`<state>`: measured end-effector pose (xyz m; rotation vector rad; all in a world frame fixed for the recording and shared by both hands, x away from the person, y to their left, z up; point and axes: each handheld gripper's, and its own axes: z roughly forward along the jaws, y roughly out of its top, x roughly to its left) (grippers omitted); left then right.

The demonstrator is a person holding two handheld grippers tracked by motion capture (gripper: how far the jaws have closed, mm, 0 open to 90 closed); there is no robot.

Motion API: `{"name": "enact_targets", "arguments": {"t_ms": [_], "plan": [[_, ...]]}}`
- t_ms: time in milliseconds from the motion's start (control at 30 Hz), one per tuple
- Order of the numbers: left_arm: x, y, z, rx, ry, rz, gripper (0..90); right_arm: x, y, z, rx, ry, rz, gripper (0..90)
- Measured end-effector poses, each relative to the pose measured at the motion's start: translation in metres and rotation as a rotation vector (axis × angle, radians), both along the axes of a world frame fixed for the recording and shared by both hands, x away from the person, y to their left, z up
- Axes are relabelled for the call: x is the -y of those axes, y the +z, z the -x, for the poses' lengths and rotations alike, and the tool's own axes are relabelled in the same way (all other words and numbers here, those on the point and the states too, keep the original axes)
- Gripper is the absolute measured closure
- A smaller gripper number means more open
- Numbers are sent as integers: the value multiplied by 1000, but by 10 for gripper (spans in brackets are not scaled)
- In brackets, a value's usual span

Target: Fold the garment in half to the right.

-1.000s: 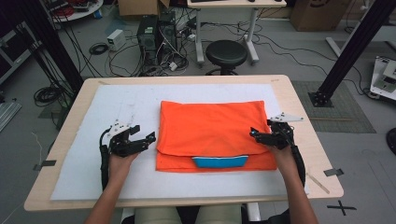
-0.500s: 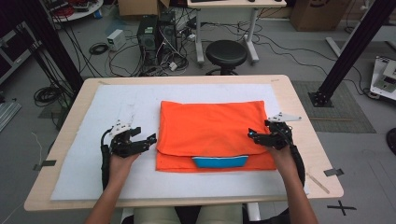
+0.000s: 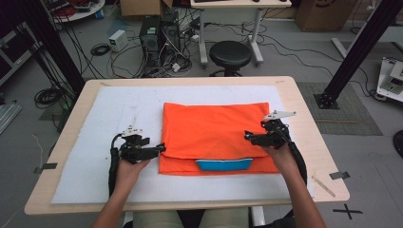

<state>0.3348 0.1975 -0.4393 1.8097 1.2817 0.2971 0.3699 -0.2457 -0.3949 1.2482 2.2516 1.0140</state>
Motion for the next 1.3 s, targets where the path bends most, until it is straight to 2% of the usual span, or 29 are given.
{"name": "enact_targets", "arguments": {"t_ms": [400,633,733,800,1033,1100,1167,1233,1300], "plan": [[19,-11,0,-38,-2,-54,473,-40,15,-19,-22,83,50,216],[22,-11,2,-28,-14,-91,585,-63,18,-39,-72,118,64,216],[23,-11,2,-21,-19,-100,622,-72,19,-48,-83,126,60,216],[23,-11,3,-26,-31,-90,669,-79,19,-55,-97,136,61,216],[24,-12,4,-12,-45,-87,805,-104,18,-76,-136,171,10,218],[23,-13,5,-9,-37,-78,812,-112,18,-84,-135,183,6,218],[23,-14,6,-6,-32,-75,820,-119,17,-91,-141,202,-16,219],[22,-14,7,-7,-24,-68,824,-126,16,-98,-128,219,-56,228],[21,-14,7,-8,-29,-69,826,-132,13,-104,-125,226,-60,228]]}}
